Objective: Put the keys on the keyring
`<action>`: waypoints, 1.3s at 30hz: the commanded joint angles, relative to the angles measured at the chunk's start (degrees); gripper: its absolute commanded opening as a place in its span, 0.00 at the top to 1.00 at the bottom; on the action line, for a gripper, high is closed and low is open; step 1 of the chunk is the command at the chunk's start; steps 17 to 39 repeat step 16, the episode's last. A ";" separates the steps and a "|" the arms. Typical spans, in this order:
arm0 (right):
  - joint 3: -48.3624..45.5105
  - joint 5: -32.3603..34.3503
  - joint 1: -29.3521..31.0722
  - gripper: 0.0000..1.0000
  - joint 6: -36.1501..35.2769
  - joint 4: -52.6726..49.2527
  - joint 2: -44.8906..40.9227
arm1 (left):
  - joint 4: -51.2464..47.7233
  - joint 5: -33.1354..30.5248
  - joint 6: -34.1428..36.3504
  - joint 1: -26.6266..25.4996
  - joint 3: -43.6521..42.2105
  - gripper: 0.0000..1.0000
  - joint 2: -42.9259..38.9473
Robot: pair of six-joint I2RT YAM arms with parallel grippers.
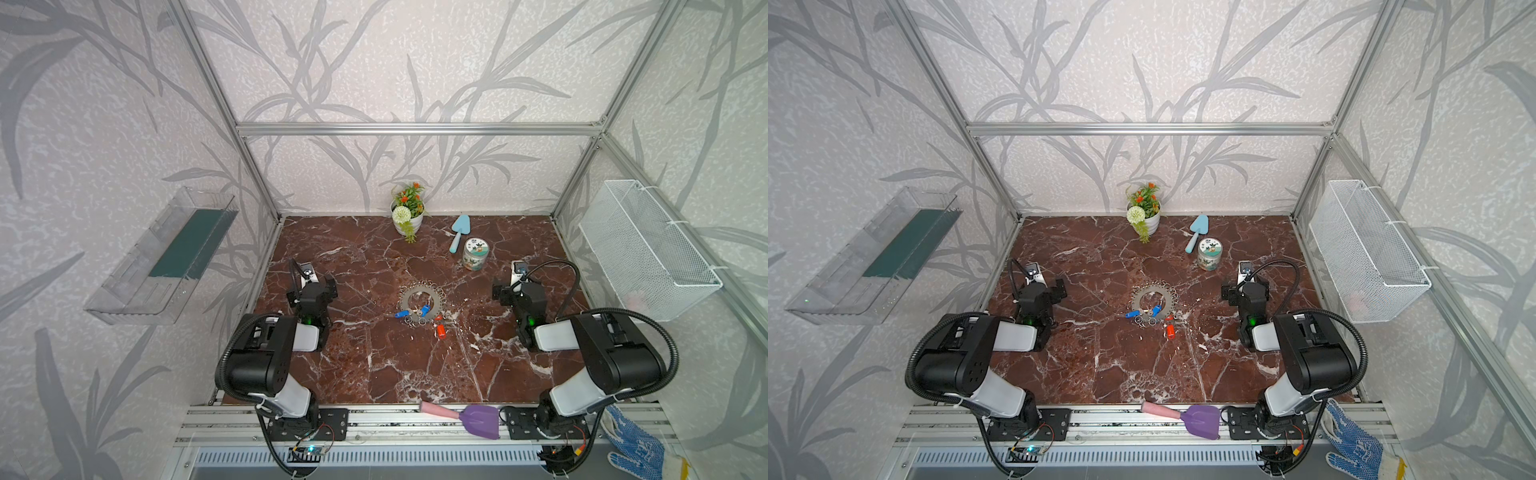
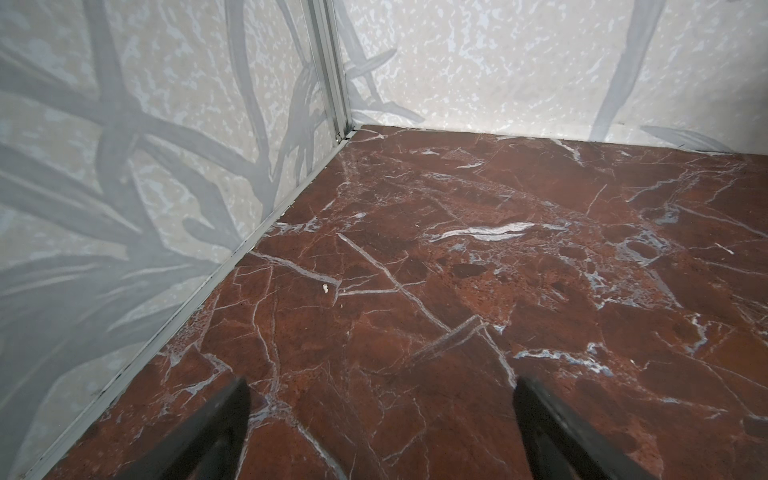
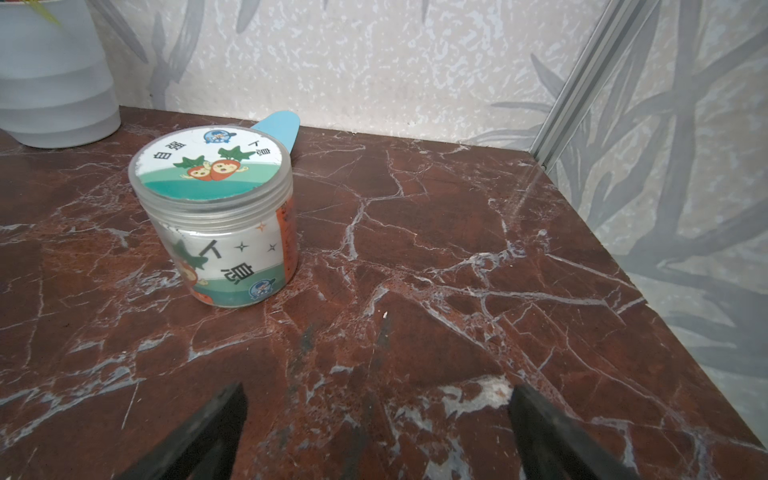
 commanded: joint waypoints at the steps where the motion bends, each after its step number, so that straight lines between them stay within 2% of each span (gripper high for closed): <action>1: 0.12 0.78 0.03 0.01 0.19 1.48 0.09 | 1.45 -0.55 0.52 -0.25 0.49 0.01 0.32; 39: 0.16 0.34 -0.32 0.01 0.63 1.13 0.07 | 1.45 -0.53 0.53 -0.24 0.49 0.01 0.25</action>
